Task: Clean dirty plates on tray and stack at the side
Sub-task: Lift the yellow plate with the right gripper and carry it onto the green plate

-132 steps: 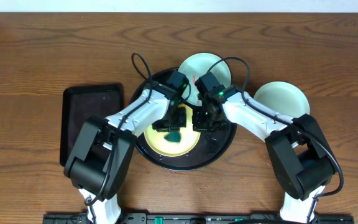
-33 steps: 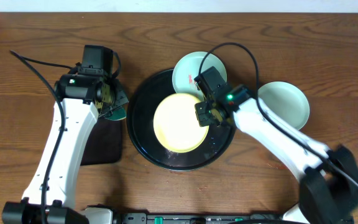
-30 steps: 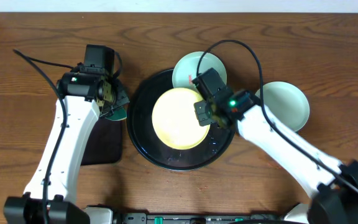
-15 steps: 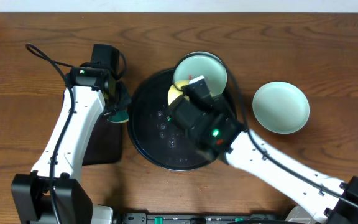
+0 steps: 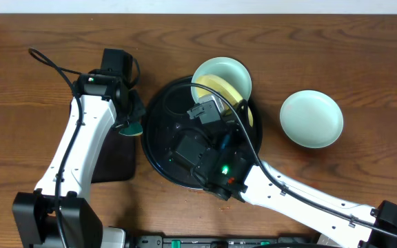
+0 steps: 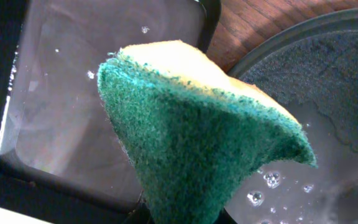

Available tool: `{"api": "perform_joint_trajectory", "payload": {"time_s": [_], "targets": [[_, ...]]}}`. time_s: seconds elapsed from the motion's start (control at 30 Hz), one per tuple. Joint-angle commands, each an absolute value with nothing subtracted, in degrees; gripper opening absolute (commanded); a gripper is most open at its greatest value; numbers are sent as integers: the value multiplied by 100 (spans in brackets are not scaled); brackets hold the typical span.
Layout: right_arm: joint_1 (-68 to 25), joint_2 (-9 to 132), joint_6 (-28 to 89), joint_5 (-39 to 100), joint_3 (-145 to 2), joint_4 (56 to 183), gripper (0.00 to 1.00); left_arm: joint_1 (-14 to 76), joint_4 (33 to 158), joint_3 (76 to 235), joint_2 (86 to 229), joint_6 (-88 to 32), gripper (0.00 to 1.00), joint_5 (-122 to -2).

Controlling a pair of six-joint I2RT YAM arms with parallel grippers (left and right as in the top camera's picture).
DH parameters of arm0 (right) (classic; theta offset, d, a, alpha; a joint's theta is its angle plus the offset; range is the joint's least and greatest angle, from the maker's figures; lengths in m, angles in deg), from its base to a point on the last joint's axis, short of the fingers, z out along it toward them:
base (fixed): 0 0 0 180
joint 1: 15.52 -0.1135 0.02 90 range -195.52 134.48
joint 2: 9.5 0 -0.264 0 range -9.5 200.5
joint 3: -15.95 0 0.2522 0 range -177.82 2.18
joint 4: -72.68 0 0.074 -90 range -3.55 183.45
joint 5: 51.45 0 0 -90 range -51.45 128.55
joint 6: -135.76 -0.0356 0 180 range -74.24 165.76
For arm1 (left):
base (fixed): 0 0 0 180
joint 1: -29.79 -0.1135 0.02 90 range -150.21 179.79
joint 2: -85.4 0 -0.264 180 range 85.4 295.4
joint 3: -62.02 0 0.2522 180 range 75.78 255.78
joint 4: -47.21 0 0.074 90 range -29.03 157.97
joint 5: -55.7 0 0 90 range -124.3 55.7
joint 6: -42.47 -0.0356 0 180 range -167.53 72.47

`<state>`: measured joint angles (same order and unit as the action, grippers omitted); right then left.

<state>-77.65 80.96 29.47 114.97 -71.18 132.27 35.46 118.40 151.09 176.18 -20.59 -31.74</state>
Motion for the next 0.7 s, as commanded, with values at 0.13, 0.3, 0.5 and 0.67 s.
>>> {"api": "perform_joint_trajectory", "payload": {"time_s": [0.13,0.3,0.5,0.67], "targets": [[-7796,7958,2842,11604,-7205,13212,1,3520,11856,15203,17651,-2116,7,-3058],[-7617,7960,2811,10625,-7205,13216,1,3520,11856,15203,17651,-2116,7,-3058],[-6946,7960,2584,8435,-7203,13238,1,3520,11856,15203,17651,-2116,8,-3058],[-5984,7939,2586,6199,-7205,13183,1,3520,11856,15203,17651,-2116,7,-3060]]}}
